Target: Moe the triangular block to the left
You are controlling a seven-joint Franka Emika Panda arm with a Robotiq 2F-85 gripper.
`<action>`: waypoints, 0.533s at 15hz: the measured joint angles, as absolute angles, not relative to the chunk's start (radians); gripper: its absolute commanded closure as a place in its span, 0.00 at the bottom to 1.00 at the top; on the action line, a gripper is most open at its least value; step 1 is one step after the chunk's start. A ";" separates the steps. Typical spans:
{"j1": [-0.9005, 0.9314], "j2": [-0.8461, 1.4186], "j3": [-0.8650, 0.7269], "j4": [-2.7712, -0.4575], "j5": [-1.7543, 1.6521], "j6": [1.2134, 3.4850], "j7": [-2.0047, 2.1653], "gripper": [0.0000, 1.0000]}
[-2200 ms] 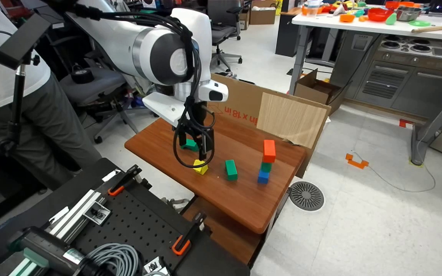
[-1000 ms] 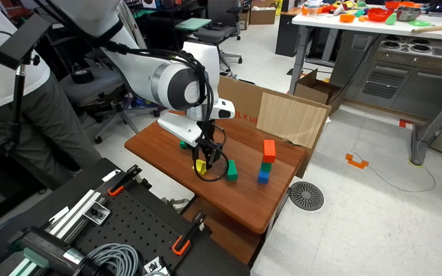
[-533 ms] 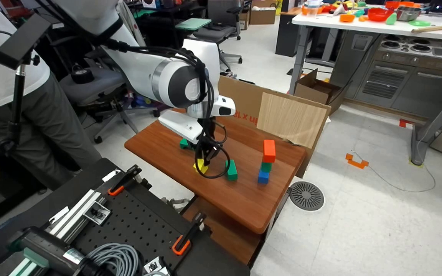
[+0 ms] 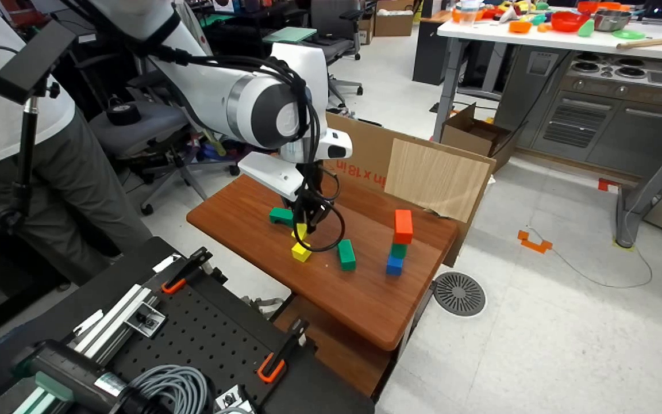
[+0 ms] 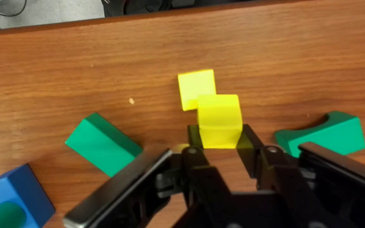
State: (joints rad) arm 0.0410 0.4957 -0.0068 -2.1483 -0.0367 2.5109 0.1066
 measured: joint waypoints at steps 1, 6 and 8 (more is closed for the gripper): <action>0.043 0.494 -0.001 -2.136 -0.030 2.510 0.112 0.92; 0.076 0.495 0.013 -2.088 -0.007 2.508 0.180 0.92; 0.098 0.499 0.018 -2.085 -0.007 2.508 0.210 0.92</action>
